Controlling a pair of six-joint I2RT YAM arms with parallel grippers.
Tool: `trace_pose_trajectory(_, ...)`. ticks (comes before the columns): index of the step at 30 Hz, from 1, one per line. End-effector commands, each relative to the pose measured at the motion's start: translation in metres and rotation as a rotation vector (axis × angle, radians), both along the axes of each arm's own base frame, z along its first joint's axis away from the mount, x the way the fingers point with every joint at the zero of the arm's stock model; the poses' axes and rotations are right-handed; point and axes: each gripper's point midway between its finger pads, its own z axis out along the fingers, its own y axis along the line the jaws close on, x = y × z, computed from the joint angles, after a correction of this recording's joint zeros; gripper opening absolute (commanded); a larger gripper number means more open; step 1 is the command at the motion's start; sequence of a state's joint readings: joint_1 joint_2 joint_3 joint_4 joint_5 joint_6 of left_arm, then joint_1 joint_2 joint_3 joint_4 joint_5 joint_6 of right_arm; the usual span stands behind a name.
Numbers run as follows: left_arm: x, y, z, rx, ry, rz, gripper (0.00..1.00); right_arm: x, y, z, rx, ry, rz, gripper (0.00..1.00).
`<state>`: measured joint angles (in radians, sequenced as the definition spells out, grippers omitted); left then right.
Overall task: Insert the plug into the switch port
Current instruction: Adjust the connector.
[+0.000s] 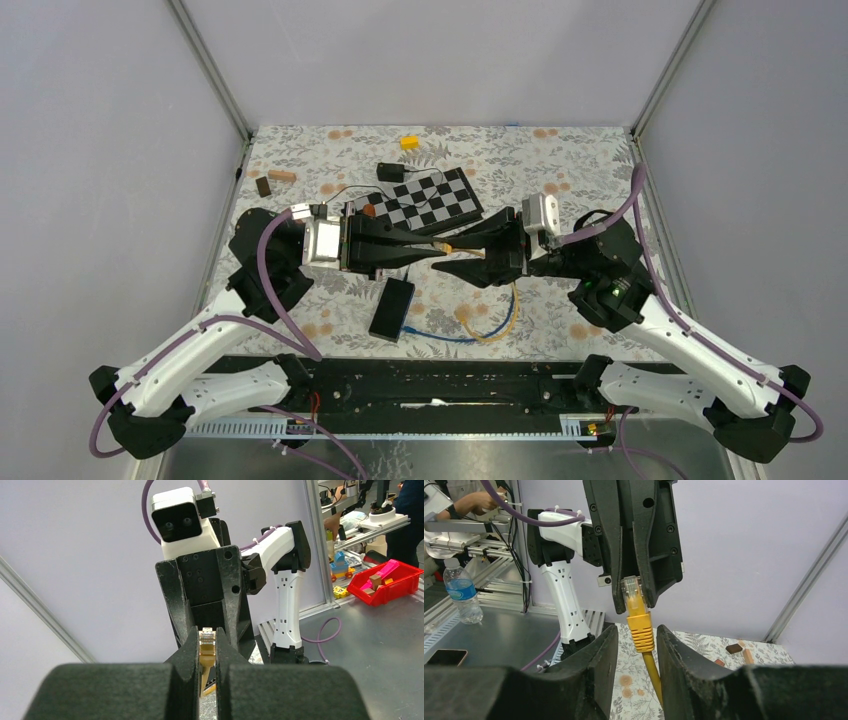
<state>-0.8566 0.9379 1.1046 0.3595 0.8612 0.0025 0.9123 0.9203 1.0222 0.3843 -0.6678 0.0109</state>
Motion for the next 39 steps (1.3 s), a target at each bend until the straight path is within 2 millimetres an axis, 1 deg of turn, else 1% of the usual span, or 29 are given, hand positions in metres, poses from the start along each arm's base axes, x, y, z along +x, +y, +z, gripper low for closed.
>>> trace_pose_trajectory(1, -0.0083, 0.0086, 0.0242, -0.069, -0.067, -0.007, 0.00, 0.0017, -0.0047, 0.0221, 0.055, -0.061, -0.045, 0.38)
trace_pose_trajectory(3, -0.0087, 0.0099, 0.0252, -0.072, -0.067, -0.003, 0.00, 0.0040, -0.0067, 0.0229, 0.065, -0.061, -0.065, 0.34)
trace_pose_trajectory(9, -0.0065, 0.0101, 0.0251, -0.072, -0.056, 0.009, 0.00, 0.0018, -0.0095, 0.0242, 0.077, -0.050, -0.062, 0.32)
trace_pose_trajectory(19, -0.0046, 0.0120, 0.0264, -0.076, -0.045, 0.030, 0.00, 0.0027, -0.0098, 0.0187, 0.057, -0.042, -0.069, 0.32)
trace_pose_trajectory(22, -0.0035, 0.0119, 0.0257, -0.073, -0.043, 0.036, 0.00, 0.0017, -0.0115, 0.0203, 0.064, -0.045, -0.070, 0.33)
trace_pose_trajectory(23, -0.0036, 0.0119, 0.0255, -0.072, -0.042, 0.035, 0.00, 0.0013, -0.0119, 0.0207, 0.064, -0.045, -0.070, 0.35)
trace_pose_trajectory(25, -0.0034, 0.0118, 0.0251, -0.071, -0.040, 0.036, 0.00, 0.0009, -0.0129, 0.0215, 0.067, -0.048, -0.071, 0.41)
trace_pose_trajectory(27, -0.0035, 0.0120, 0.0257, -0.072, -0.042, 0.037, 0.00, 0.0008, -0.0136, 0.0217, 0.068, -0.049, -0.074, 0.42)
trace_pose_trajectory(33, -0.0033, 0.0117, 0.0254, -0.071, -0.039, 0.035, 0.00, 0.0022, -0.0137, 0.0209, 0.068, -0.049, -0.081, 0.35)
trace_pose_trajectory(39, -0.0030, 0.0114, 0.0248, -0.068, -0.037, 0.036, 0.00, 0.0032, -0.0137, 0.0200, 0.067, -0.045, -0.086, 0.25)
